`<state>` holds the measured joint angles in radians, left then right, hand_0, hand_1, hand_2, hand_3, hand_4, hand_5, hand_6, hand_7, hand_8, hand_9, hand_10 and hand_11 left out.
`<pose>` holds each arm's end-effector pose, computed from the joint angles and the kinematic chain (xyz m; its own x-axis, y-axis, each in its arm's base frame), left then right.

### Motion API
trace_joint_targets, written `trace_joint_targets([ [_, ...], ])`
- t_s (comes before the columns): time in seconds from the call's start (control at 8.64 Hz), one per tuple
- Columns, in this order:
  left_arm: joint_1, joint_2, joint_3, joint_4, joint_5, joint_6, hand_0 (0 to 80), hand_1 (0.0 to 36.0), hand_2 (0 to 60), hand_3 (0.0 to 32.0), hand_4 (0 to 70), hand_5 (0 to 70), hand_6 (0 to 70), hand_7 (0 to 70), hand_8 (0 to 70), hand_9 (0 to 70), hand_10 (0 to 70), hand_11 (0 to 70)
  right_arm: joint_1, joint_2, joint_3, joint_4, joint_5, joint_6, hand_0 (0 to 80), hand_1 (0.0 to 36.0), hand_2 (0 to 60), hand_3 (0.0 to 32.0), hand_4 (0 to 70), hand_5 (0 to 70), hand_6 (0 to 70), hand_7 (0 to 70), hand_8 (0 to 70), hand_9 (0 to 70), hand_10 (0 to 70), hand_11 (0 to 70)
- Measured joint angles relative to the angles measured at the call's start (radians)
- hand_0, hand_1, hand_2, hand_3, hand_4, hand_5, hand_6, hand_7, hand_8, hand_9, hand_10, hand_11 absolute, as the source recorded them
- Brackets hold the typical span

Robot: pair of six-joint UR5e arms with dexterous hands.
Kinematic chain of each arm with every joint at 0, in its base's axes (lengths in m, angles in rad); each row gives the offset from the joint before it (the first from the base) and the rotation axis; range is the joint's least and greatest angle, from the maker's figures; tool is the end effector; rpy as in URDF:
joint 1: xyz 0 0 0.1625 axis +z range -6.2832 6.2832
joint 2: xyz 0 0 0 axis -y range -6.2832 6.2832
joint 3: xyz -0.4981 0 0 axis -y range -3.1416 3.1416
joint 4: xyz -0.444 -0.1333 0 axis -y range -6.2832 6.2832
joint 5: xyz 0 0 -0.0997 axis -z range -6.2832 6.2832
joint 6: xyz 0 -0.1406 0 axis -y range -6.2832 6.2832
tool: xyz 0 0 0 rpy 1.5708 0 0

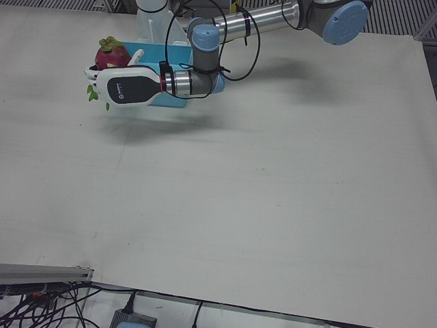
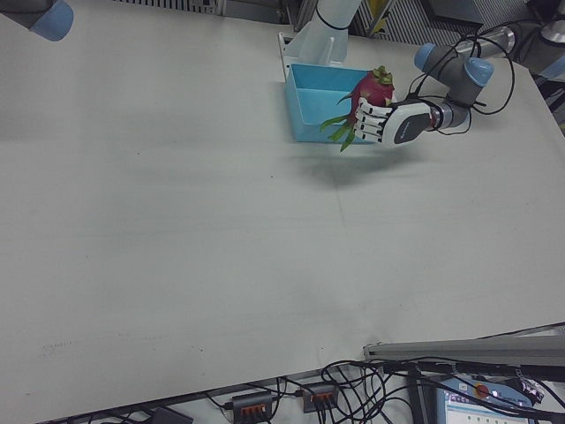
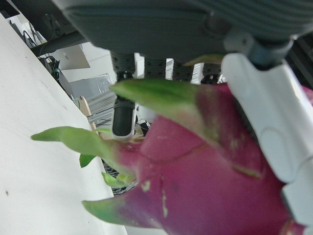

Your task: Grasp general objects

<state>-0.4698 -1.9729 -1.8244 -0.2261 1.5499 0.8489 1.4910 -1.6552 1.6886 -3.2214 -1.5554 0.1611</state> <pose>0.5742 -0.4443 0.3050 -0.8235 -0.3228 -0.4665 -0.1062 0.8955 -0.4322 0.0922 -0.5467 0.7501 -0.9856 0.0561 -0.1595 0.1564 -0.0560 -0.9861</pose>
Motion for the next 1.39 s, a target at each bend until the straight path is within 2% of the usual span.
trace_joint_targets([
  [0.12,0.022,0.023,-0.005,-0.036,0.001,0.003,46.6,4.9,32.2,0.0,70.0,70.0,70.0,70.0,57.0,70.0,46.7,64.8,0.000,0.000,0.000,0.000,0.000,0.000,0.0,0.0,0.0,0.0,0.0,0.0,0.0,0.0,0.0,0.0,0.0,0.0],
  [0.35,0.048,0.106,-0.020,-0.159,0.001,0.003,47.2,6.9,35.4,0.0,70.0,70.0,70.0,70.0,58.3,70.0,44.7,62.1,0.000,0.000,0.000,0.000,0.000,0.000,0.0,0.0,0.0,0.0,0.0,0.0,0.0,0.0,0.0,0.0,0.0,0.0],
  [0.46,0.061,0.156,-0.033,-0.216,0.001,0.004,47.4,7.0,34.6,0.0,70.0,70.0,70.0,70.0,58.4,70.0,44.2,61.3,0.000,0.000,0.000,0.000,0.000,0.000,0.0,0.0,0.0,0.0,0.0,0.0,0.0,0.0,0.0,0.0,0.0,0.0],
  [0.69,0.092,0.217,-0.045,-0.310,0.001,0.001,47.2,5.8,28.7,0.0,70.0,70.0,70.0,70.0,56.1,70.0,41.7,57.7,0.000,0.000,0.000,0.000,0.000,0.000,0.0,0.0,0.0,0.0,0.0,0.0,0.0,0.0,0.0,0.0,0.0,0.0],
  [0.81,0.111,0.235,-0.047,-0.355,0.001,-0.006,47.2,4.6,21.6,0.0,67.7,70.0,65.6,70.0,49.8,69.5,34.6,48.3,0.000,0.000,0.000,0.000,0.000,0.000,0.0,0.0,0.0,0.0,0.0,0.0,0.0,0.0,0.0,0.0,0.0,0.0],
  [0.93,0.130,0.245,-0.046,-0.388,0.002,-0.014,48.2,7.5,14.5,0.0,48.2,70.0,48.8,59.3,29.6,41.5,15.2,22.0,0.000,0.001,0.000,0.000,0.000,0.000,0.0,0.0,0.0,0.0,0.0,0.0,0.0,0.0,0.0,0.0,0.0,0.0],
  [1.04,0.158,0.250,-0.047,-0.413,0.003,-0.021,50.6,12.4,11.9,0.0,32.4,70.0,34.6,36.6,17.7,24.5,6.9,10.8,0.000,0.001,0.000,0.000,0.000,0.000,0.0,0.0,0.0,0.0,0.0,0.0,0.0,0.0,0.0,0.0,0.0,0.0],
  [1.16,0.184,0.251,-0.048,-0.427,0.016,-0.026,52.0,14.5,11.5,0.0,26.9,70.0,29.3,29.7,14.5,20.2,5.5,9.0,0.000,0.001,0.000,0.000,0.000,0.000,0.0,0.0,0.0,0.0,0.0,0.0,0.0,0.0,0.0,0.0,0.0,0.0],
  [1.27,0.201,0.251,-0.048,-0.435,0.033,-0.031,56.1,19.4,7.1,0.0,11.3,70.0,20.6,22.8,7.0,10.5,2.5,5.6,0.000,0.001,0.000,0.000,0.000,0.000,0.0,0.0,0.0,0.0,0.0,0.0,0.0,0.0,0.0,0.0,0.0,0.0],
  [1.39,0.209,0.251,-0.047,-0.437,0.045,-0.033,56.5,19.9,5.8,0.0,8.8,70.0,19.0,22.0,6.0,9.3,2.3,5.3,0.000,0.002,0.000,0.000,0.000,0.000,0.0,0.0,0.0,0.0,0.0,0.0,0.0,0.0,0.0,0.0,0.0,0.0],
])
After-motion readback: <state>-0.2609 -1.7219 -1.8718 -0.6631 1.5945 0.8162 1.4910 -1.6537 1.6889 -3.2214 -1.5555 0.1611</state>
